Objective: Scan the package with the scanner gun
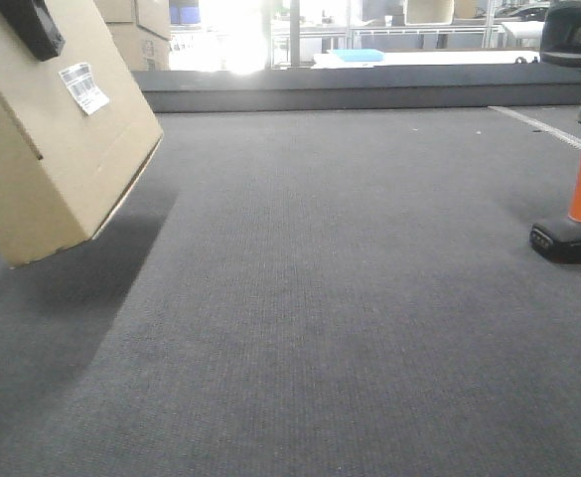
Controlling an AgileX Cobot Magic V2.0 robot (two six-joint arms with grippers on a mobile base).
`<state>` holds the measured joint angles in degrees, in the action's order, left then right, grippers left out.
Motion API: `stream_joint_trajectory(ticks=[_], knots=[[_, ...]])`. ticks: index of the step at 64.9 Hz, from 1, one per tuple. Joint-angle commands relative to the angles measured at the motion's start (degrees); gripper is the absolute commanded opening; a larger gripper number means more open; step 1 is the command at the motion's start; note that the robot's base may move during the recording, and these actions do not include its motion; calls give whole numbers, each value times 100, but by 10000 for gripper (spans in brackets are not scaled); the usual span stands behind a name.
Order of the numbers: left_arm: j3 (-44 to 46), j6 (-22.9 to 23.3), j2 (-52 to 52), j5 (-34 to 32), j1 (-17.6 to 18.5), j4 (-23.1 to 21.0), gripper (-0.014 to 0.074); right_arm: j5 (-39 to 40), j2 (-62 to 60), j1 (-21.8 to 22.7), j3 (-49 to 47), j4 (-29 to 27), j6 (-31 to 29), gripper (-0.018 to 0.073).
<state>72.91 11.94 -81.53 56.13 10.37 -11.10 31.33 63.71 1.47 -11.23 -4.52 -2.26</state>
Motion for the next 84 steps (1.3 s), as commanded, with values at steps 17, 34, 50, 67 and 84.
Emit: stream_joint_trajectory(ticks=[17,34,50,67,84], knots=[[52,29,25,-114,36,-20,-111,2060,1162,-1,62,452,1095,-61],[-109,29,25,-275,36,-21,-111,2089,1176,-1,62,452,1127,295],[-571,29,25,-504,36,-21,-111,2110,1176,-1,62,452,1634,484],[-643,29,25,-759,36,32,-111,2650,1494,-1,42,336,1634,521],[-643,29,25,-790,36,32,-111,3863,2716,-1,37,331,1647,517]])
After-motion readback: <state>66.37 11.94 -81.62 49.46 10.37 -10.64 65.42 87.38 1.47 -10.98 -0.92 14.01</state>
